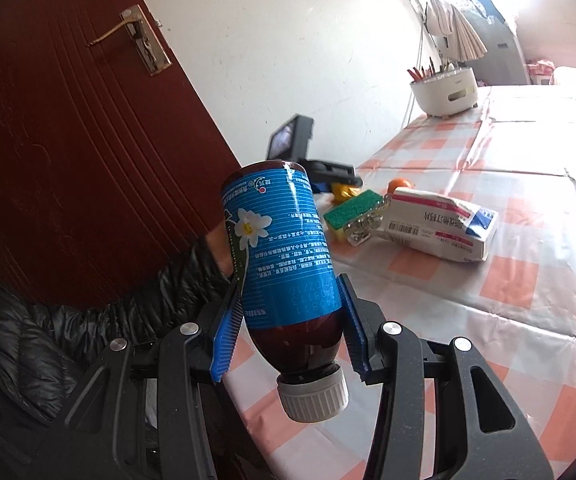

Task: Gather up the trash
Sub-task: 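Grasp the crumpled yellow wrapper with the left tool while the right tool holds the bottle, then carry the blue bottle and yellow wrapper over the cream bin, then open both tools to drop bottle and wrapper into the bin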

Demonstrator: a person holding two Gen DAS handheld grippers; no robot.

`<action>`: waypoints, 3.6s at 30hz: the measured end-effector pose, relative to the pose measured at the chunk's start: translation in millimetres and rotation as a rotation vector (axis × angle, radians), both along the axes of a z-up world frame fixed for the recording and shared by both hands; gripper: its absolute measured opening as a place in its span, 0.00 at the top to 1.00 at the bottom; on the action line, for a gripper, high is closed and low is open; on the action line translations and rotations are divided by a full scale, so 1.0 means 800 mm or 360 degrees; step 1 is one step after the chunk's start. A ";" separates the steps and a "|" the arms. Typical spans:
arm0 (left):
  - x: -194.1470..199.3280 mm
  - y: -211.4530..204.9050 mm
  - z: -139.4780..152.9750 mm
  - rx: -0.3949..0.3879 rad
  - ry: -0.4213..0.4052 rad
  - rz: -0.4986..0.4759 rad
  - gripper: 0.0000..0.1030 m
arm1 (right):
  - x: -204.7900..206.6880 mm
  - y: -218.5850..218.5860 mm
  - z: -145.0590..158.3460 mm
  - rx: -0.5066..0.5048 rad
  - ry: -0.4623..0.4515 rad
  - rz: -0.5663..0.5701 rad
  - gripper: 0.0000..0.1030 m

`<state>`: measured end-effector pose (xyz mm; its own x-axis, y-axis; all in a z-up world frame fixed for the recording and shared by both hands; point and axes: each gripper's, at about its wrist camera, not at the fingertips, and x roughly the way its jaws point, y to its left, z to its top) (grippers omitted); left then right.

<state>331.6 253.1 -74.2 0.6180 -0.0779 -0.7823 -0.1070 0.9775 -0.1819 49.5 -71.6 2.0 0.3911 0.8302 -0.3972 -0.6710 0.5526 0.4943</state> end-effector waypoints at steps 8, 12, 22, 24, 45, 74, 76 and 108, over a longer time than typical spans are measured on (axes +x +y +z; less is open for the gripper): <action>0.004 0.000 -0.007 -0.0001 -0.0014 0.0040 0.89 | -0.014 -0.030 0.005 0.0045 -0.0039 -0.0093 0.57; -0.010 -0.009 0.013 -0.0014 -0.0092 0.0016 0.91 | -0.012 -0.044 0.008 0.0061 -0.0060 -0.0154 0.57; -0.072 -0.060 0.070 -0.0032 -0.0280 -0.0162 0.91 | -0.016 -0.069 0.002 0.0000 -0.0066 -0.0290 0.57; -0.085 -0.075 0.078 -0.0031 -0.0310 -0.0219 0.91 | -0.019 -0.076 0.002 -0.0013 -0.0070 -0.0318 0.57; -0.207 -0.274 0.105 -0.0133 -0.0328 -0.0936 0.91 | -0.072 -0.216 0.002 -0.0046 -0.0110 -0.0831 0.57; -0.320 -0.481 0.089 -0.0092 -0.0228 -0.1519 0.91 | -0.115 -0.363 -0.067 -0.0084 0.0301 -0.1632 0.45; -0.322 -0.488 0.086 -0.0086 -0.0218 -0.1531 0.91 | -0.117 -0.362 -0.060 -0.0067 0.0273 -0.1641 0.44; -0.336 -0.581 0.039 0.0012 -0.0092 -0.1679 0.32 | -0.189 -0.367 0.007 0.0101 -0.0253 -0.2201 0.34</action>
<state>62.7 -211.7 -43.1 0.2766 -0.5926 -0.7565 0.8063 0.5714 -0.1528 -101.9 -365.4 7.7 0.9364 -0.2478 -0.2483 0.3442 0.7855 0.5143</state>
